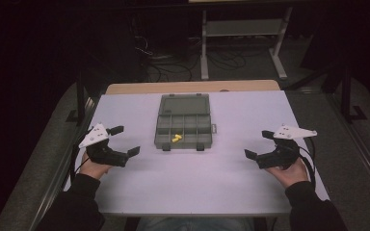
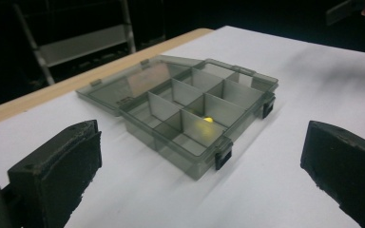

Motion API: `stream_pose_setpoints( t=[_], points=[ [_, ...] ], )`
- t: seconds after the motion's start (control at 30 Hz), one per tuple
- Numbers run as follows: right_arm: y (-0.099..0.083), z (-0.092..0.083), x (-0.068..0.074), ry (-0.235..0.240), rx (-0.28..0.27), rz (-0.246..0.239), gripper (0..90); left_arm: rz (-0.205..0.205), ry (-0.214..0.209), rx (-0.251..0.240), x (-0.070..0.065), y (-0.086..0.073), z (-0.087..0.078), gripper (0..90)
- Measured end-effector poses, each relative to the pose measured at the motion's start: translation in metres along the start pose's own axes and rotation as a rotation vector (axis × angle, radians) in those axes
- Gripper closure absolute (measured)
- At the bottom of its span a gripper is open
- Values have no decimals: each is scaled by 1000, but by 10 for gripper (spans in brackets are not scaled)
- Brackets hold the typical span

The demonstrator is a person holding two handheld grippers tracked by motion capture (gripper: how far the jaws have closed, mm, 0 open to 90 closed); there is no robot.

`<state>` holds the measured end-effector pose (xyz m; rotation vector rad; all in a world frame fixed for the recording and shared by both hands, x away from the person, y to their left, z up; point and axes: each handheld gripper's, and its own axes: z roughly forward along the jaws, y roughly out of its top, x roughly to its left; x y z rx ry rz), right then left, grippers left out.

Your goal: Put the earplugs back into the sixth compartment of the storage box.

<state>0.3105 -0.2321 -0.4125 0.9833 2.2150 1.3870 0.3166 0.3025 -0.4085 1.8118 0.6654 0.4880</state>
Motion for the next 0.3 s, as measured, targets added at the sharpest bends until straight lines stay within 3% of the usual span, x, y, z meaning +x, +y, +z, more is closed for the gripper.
stream_pose_setpoints(
  t=[0.1,0.3],
  points=[
    [0,-1,0,-1,-3,5,0,-21,12,-10,0,-5,-6,0],
    [-2,-4,-1,-6,-6,13,0,-16,27,-16,0,-12,-14,0]
  ],
)
